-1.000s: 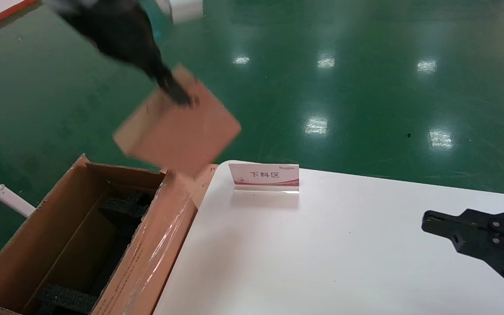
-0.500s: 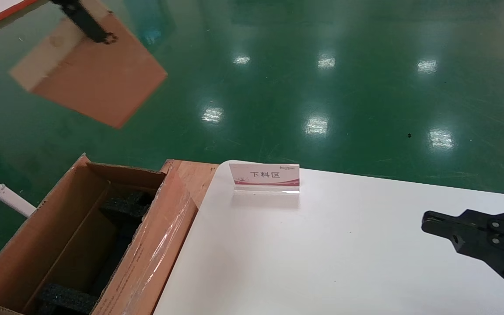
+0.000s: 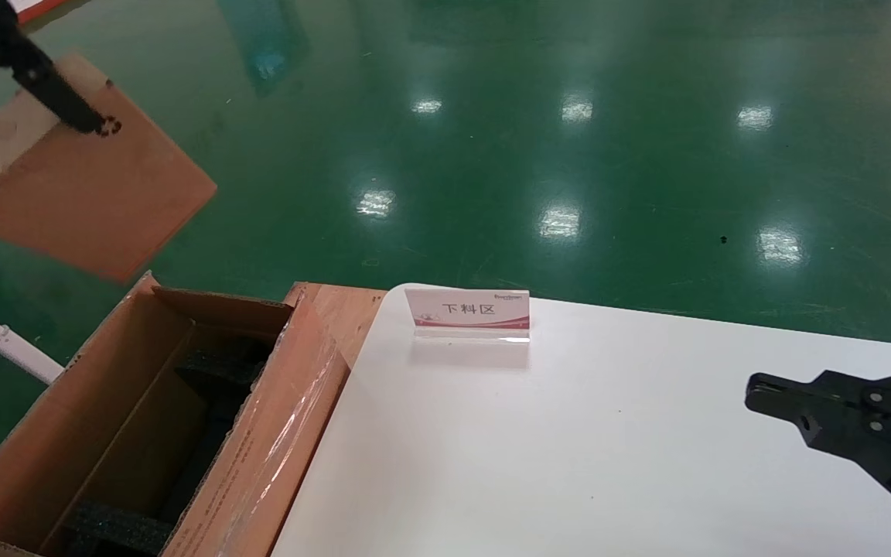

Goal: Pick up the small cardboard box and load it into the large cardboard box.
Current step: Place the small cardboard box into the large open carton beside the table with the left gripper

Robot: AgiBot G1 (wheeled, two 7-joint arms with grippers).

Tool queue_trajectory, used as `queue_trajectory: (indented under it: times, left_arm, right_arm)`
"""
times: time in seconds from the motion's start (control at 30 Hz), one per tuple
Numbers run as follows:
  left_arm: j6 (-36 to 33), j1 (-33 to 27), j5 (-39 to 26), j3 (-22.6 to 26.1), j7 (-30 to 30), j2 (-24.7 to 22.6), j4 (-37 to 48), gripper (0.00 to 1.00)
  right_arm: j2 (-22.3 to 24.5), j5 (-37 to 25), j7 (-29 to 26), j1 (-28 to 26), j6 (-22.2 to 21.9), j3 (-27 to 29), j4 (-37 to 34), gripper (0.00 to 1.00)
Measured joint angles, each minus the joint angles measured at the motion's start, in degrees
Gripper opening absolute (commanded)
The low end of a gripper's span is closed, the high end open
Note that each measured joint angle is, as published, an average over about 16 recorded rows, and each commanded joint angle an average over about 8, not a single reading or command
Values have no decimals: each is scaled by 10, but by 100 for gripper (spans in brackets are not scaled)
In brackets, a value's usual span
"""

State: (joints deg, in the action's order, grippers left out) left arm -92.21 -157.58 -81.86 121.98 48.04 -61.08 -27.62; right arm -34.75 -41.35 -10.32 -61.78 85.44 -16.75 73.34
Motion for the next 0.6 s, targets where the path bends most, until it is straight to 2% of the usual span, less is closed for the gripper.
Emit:
queue_trajectory:
  times: [0.23,0.27,0.3,0.5,0.53,0.6]
  left_arm:
    - [2,-34,83,112,58,24,-84,0]
    - [2,-39,95,128,67,26,-96,0]
    - [3,-43,106,145,76,28,-107,0]
    - [6,-57,175,236,121,32,-154,0]
    - [6,-57,186,250,126,32,-158,0]
    - [8,-55,207,274,134,32,-162,0]
  right_arm:
    - [0,0,0,0,0,0,0,0]
    - [0,0,0,0,0,0,0,4]
    - [0,0,0,0,0,0,0,14]
    - [0,0,0,0,0,0,0,89]
    - [0,0,0,0,0,-1,0,97]
    - [0,0,0,0,0,-1,0,100]
